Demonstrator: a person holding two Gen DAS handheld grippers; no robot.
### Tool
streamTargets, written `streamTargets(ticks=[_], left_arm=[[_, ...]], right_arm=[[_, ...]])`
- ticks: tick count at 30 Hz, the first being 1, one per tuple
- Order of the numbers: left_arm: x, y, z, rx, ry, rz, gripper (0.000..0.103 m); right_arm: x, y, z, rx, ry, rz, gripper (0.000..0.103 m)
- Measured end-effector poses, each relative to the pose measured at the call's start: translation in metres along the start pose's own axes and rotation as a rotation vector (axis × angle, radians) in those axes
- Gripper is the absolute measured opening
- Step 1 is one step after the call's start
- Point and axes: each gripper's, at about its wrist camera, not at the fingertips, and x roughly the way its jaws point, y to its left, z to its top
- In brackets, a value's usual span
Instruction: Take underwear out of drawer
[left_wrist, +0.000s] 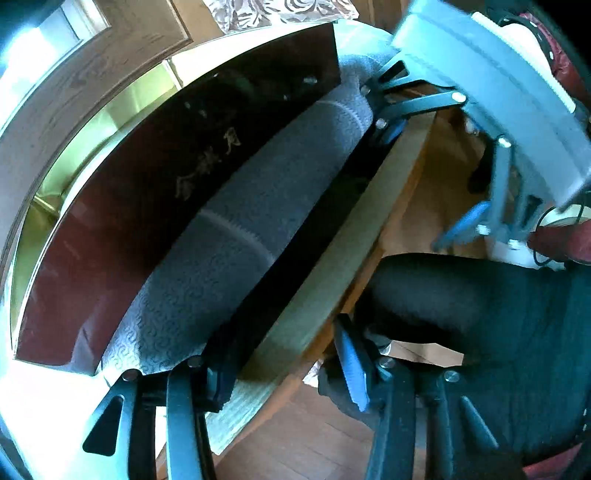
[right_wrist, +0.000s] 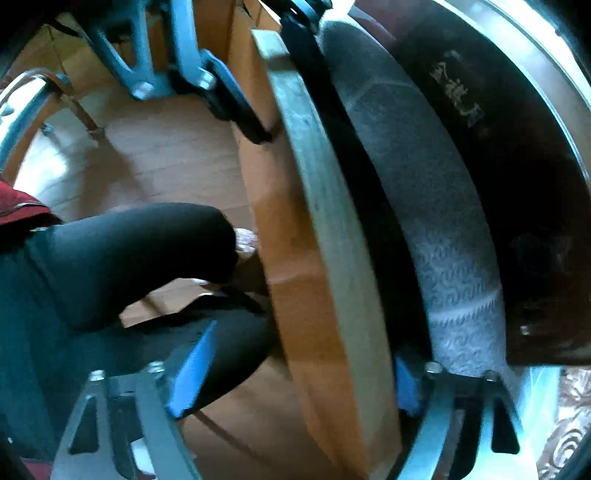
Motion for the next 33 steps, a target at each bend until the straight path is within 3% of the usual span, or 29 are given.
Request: streamTargets(ticks=[2, 8, 11, 15, 17, 25, 33], left_arm=[[0.003, -0.002, -0.001, 0.010, 0.001, 0.012, 0.051], [0.019, -0.013, -0.005, 0.068, 0.018, 0.037, 0.058], [0.027, -0.012, -0.007, 0.035, 0.030, 0.017, 0.059], [0.027, -0.019, -0.012, 0.050, 0.041, 0.032, 0.056], [0.023, -0.025, -0.014, 0.047, 0.044, 0.015, 0.054], [-0.004, -0.069, -0.050, 0.070, 0.026, -0.052, 0.046], [-0.025, -0.123, -0.083, 0.074, -0.008, -0.109, 0.040]], right_arm=[[0.008, -0.003, 0.003, 0.026, 0.015, -0.012, 0.069], [0.010, 0.002, 0.004, -0.029, 0.012, -0.030, 0.068], [0.010, 0.001, 0.004, -0.031, 0.014, -0.021, 0.068], [0.008, -0.006, 0.002, 0.037, 0.006, 0.080, 0.067], [0.006, -0.004, 0.001, 0.032, 0.005, 0.080, 0.066], [-0.011, 0.042, -0.009, -0.009, 0.025, 0.104, 0.066], [-0.030, 0.095, -0.026, 0.047, 0.049, 0.141, 0.063]])
